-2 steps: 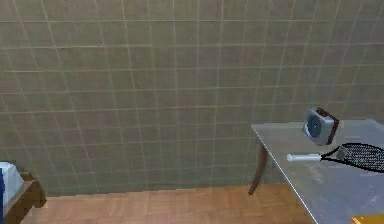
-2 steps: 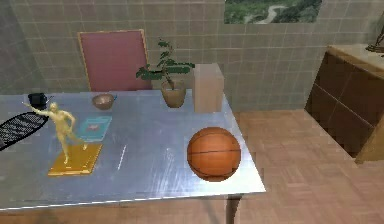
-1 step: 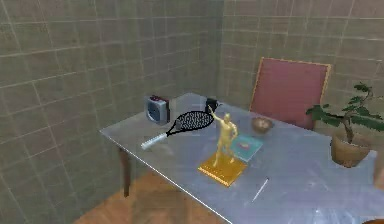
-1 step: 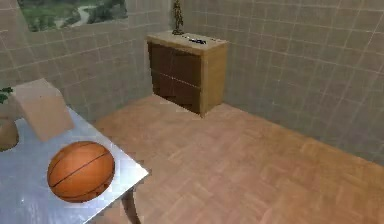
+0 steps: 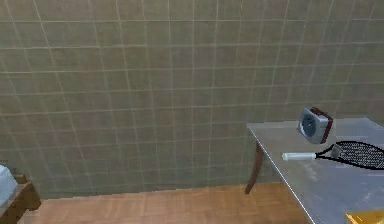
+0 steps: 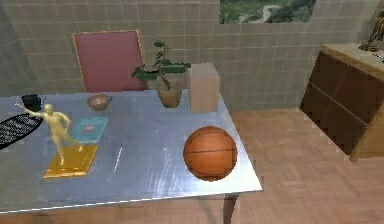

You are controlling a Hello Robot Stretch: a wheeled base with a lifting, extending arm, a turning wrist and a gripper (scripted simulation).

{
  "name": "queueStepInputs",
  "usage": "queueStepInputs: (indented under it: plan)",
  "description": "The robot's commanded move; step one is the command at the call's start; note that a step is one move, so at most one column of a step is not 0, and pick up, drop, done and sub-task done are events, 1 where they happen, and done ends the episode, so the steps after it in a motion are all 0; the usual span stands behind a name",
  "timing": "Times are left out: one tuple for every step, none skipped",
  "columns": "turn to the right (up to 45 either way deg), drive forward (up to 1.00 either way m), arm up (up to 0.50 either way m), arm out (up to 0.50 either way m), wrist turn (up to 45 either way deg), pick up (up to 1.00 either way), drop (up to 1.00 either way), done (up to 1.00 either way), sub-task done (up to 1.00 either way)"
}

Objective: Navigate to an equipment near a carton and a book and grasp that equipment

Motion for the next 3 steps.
queueStepInputs:
  plan:
    - [-3.0, 0.0, 0.0, 0.0, 0.0, 0.0, 0.0, 0.0, 0.0]
    - [0.0, 0.15, 0.0, 0.0, 0.0, 0.0, 0.0, 0.0, 0.0]
    - [18.0, 0.0, 0.0, 0.0, 0.0, 0.0, 0.0, 0.0, 0.0]
